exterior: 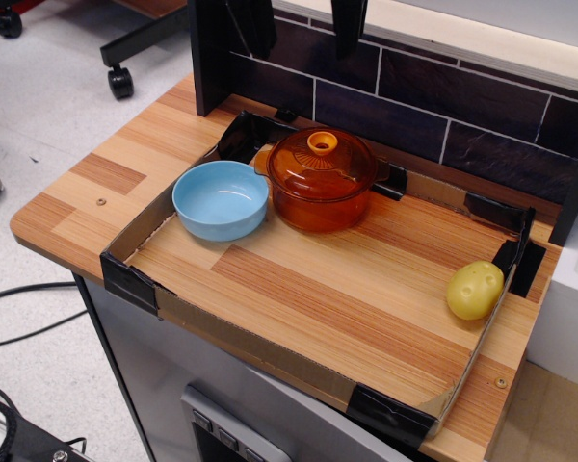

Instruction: Put lid on pot

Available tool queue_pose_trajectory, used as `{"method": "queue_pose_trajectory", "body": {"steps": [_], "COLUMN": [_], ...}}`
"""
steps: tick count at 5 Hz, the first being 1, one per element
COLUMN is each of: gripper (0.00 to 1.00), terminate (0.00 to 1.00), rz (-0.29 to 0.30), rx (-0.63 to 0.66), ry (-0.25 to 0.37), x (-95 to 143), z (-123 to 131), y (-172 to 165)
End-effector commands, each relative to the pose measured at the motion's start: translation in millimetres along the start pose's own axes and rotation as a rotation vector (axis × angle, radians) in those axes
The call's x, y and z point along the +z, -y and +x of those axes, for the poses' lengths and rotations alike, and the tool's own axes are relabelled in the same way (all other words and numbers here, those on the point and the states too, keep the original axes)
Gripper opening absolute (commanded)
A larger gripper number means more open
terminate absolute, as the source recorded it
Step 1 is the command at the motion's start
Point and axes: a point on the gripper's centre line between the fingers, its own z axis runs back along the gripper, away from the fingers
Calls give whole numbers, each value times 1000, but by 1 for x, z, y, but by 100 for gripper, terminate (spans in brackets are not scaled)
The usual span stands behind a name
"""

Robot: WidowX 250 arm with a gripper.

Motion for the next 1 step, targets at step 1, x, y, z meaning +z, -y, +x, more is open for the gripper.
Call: {"method": "queue_pose_trajectory", "body": {"steps": [1], "gripper": [100], "terminate": [100], "rz": [-5], "rx": [-21], "ry": [51], "x": [17], "z": [0], "y": [-4]}}
